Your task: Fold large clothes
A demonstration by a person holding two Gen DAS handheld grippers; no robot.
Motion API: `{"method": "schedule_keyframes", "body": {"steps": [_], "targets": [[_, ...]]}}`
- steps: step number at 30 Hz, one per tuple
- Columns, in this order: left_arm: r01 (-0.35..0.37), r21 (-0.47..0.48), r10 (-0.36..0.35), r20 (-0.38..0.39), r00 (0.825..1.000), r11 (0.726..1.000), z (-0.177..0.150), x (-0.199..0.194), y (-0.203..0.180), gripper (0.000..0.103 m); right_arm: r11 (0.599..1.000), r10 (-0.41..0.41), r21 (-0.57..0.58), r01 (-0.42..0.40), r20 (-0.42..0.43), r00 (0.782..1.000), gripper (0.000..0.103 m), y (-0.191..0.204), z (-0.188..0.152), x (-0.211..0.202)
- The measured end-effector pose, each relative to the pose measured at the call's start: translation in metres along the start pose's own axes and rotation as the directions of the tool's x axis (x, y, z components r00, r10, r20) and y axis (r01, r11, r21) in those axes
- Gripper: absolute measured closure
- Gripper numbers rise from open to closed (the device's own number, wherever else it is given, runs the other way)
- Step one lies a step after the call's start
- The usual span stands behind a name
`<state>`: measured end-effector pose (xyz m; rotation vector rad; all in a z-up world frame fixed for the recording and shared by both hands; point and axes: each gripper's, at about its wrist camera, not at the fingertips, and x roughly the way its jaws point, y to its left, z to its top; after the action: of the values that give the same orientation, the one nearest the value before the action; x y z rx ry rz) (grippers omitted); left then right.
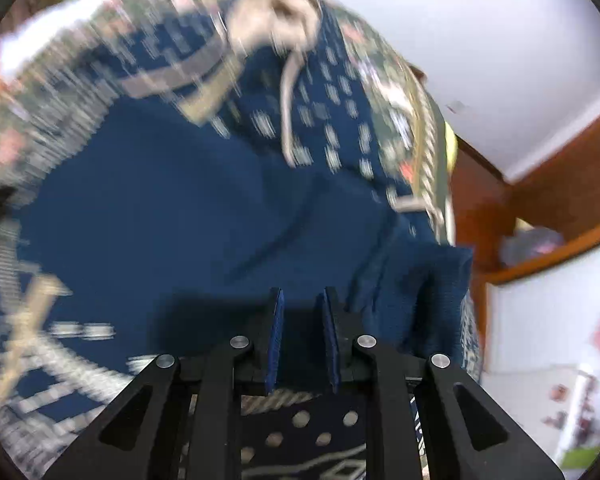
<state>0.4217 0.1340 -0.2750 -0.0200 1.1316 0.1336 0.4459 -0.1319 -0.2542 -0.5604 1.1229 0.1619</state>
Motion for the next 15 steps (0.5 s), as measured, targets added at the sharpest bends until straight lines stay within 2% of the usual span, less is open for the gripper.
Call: {"method": "schedule_keyframes", "body": {"steps": [2, 3, 4, 5, 6, 7, 8, 9, 10, 12, 15], "targets": [[0.000, 0.003, 0.000, -0.002, 1.000, 1.000, -0.005, 0.007, -0.003, 0.018, 1.000, -0.010, 0.012, 0.009, 0.028, 1.000, 0.087, -0.001, -0.002, 0.001], [0.005, -0.009, -0.005, -0.001, 1.000, 1.000, -0.005, 0.008, 0.000, 0.016, 1.000, -0.015, 0.015, 0.015, 0.025, 1.000, 0.077, -0.004, -0.003, 0.000], [0.017, -0.028, -0.017, -0.004, 1.000, 0.999, -0.006, 0.008, 0.003, 0.015, 0.999, -0.039, 0.012, 0.039, 0.026, 0.999, 0.059, -0.006, -0.003, -0.001], [0.043, -0.054, -0.043, -0.011, 0.999, 0.998, -0.006, 0.010, 0.008, 0.015, 0.997, -0.082, -0.003, 0.082, 0.038, 0.996, 0.049, -0.009, -0.005, -0.002], [0.058, -0.071, -0.060, -0.017, 0.998, 0.996, -0.007, 0.012, 0.012, 0.013, 0.996, -0.092, -0.012, 0.092, 0.048, 0.995, 0.037, -0.014, -0.006, -0.001], [0.064, -0.080, -0.065, -0.020, 0.998, 0.995, -0.007, 0.013, 0.015, 0.009, 0.994, -0.111, -0.013, 0.111, 0.051, 0.993, 0.015, -0.019, -0.009, 0.000], [0.065, -0.088, -0.067, -0.023, 0.997, 0.994, -0.008, 0.015, 0.017, 0.008, 0.990, -0.141, -0.003, 0.142, 0.055, 0.988, 0.005, -0.024, -0.011, 0.000], [0.066, -0.087, -0.068, -0.021, 0.997, 0.994, -0.008, 0.015, 0.018, 0.007, 0.987, -0.162, 0.008, 0.162, 0.061, 0.985, 0.000, -0.031, -0.014, 0.001], [0.067, -0.084, -0.069, -0.018, 0.997, 0.994, -0.008, 0.015, 0.018, 0.007, 0.991, -0.136, 0.025, 0.135, 0.063, 0.989, 0.000, -0.041, -0.019, 0.002], [0.058, -0.071, -0.060, -0.012, 0.998, 0.996, -0.009, 0.014, 0.017, 0.007, 0.994, -0.061, 0.093, 0.056, 0.050, 0.997, 0.000, -0.061, -0.027, 0.004], [0.044, -0.053, -0.044, -0.015, 0.999, 0.998, -0.011, 0.011, 0.014, 0.007, 0.976, 0.040, 0.212, -0.047, 0.041, 0.998, 0.000, -0.098, -0.041, 0.005]]}}
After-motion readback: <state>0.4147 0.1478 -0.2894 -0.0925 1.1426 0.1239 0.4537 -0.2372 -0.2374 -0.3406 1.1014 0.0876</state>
